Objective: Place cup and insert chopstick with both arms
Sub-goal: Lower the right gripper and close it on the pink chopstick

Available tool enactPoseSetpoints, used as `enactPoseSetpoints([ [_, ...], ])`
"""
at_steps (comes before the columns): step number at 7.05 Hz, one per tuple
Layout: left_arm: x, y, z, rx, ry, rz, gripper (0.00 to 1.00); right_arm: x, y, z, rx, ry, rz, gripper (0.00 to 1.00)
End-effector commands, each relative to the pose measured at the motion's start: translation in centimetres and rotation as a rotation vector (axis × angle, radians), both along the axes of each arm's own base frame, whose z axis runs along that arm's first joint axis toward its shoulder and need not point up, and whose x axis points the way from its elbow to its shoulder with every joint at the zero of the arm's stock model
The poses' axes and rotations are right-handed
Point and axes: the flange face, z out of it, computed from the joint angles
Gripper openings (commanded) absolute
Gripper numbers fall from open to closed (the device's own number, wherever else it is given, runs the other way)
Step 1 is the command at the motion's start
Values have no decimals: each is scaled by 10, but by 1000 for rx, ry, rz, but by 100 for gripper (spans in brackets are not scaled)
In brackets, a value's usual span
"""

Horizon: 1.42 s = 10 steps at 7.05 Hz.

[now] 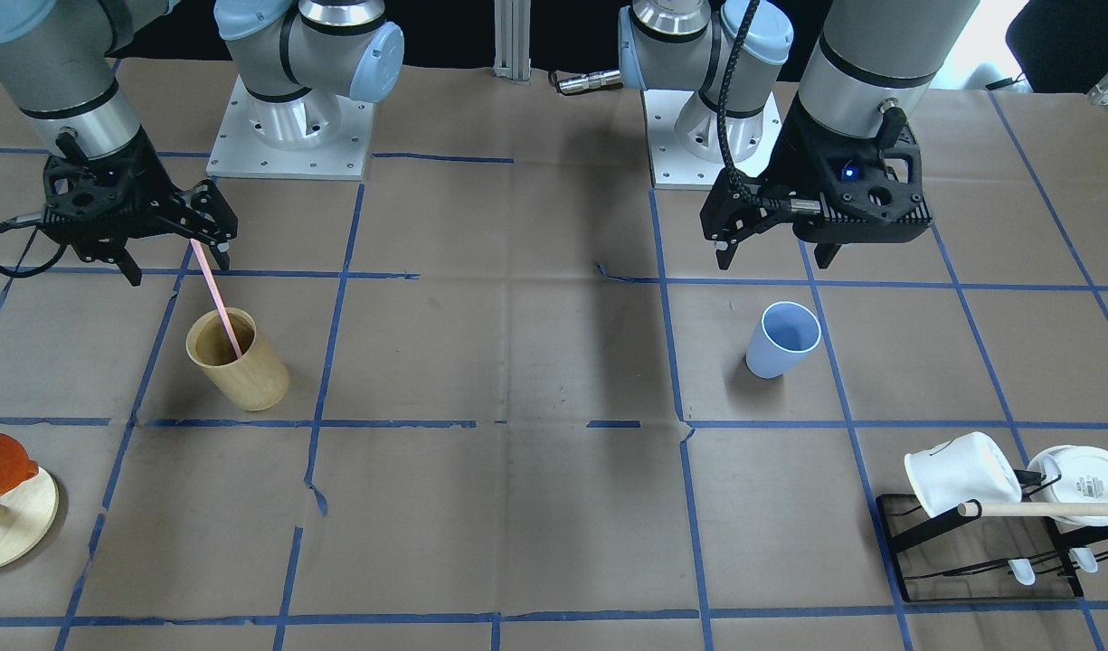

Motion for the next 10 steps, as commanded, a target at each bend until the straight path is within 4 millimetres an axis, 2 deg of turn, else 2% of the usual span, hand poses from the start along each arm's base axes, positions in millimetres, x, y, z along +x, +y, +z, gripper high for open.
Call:
enactPoseSetpoints([
  [1, -1, 0, 0, 1, 1, -2, 100, 5, 4, -15, -30, -22, 23, 98],
  [6, -4, 2, 0, 2, -1, -8, 100, 3, 12, -23, -25, -6, 48, 97],
  [7, -4, 2, -1, 4, -1, -8, 100, 4, 16, -30, -11, -8, 46, 96],
  [8, -4, 2, -2, 5, -2, -8, 100, 2, 19, -34, 11, 12, 43, 89],
  [10, -5, 3, -2, 7, -2, -9, 100, -3, 24, -38, 66, 54, 31, 60],
])
